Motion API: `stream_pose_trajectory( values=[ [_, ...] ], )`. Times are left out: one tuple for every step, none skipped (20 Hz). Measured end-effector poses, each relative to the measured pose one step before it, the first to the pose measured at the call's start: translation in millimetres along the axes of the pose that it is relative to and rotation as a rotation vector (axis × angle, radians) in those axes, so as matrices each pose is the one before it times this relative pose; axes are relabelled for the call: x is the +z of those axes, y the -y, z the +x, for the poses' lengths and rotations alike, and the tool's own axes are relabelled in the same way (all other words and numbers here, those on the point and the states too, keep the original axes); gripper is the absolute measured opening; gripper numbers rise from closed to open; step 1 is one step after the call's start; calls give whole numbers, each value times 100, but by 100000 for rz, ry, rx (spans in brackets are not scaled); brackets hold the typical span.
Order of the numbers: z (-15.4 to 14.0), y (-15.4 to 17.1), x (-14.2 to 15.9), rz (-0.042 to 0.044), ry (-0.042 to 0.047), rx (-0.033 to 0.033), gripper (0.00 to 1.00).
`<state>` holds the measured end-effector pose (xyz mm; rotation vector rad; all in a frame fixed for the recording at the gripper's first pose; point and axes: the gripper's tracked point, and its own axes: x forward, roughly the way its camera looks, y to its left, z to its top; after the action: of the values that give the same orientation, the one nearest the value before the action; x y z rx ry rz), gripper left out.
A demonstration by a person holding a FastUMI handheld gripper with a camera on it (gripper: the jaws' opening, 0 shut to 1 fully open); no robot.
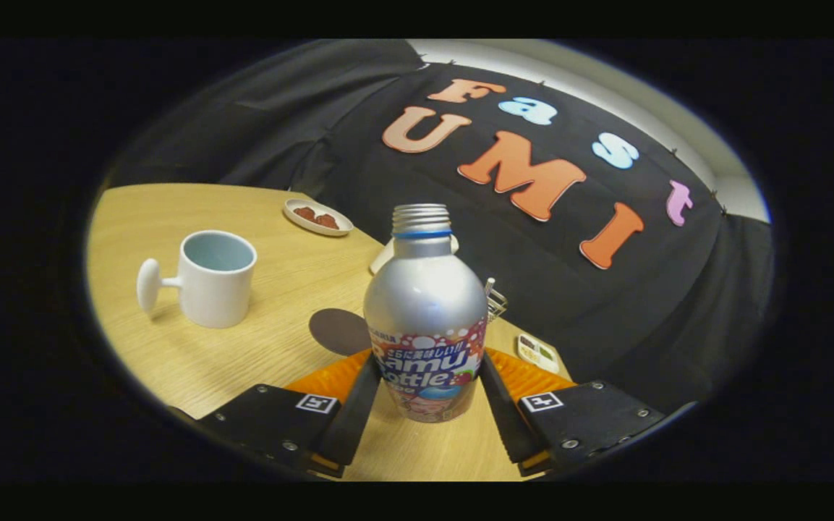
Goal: Take the bottle from table, then pour the juice into the cup, finally place the bottle on the coaster
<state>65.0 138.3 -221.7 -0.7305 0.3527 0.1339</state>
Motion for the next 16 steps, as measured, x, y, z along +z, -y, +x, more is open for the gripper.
stream_pose_trajectory(
  values=[
    [124,-83,169,-3298,311,-885,77],
    [135,-232,309,-3234,207,-405,77],
    [42,-174,397,-3430,493,-626,77],
    [-14,15,555,-3597,616,-1208,77],
    [-35,-49,422,-3914,702,-971,77],
    [49,-144,334,-3662,765,-638,77],
    [65,-175,276,-3583,328,-637,77],
    [81,-123,221,-3532,787,-640,77],
    [-76,-47,353,-3430,853,-645,77],
    [129,-31,356,-3465,1031,-593,77],
    [104,-59,492,-3488,1327,-445,77],
    [241,-9,447,-3613,1112,-639,77],
    [19,-67,157,-3368,396,-701,77],
    [-75,-173,-15,-3005,575,-291,77],
    [-310,-103,78,-2657,583,-298,77],
    [-61,-5,162,-2442,748,-528,77]
  ],
)
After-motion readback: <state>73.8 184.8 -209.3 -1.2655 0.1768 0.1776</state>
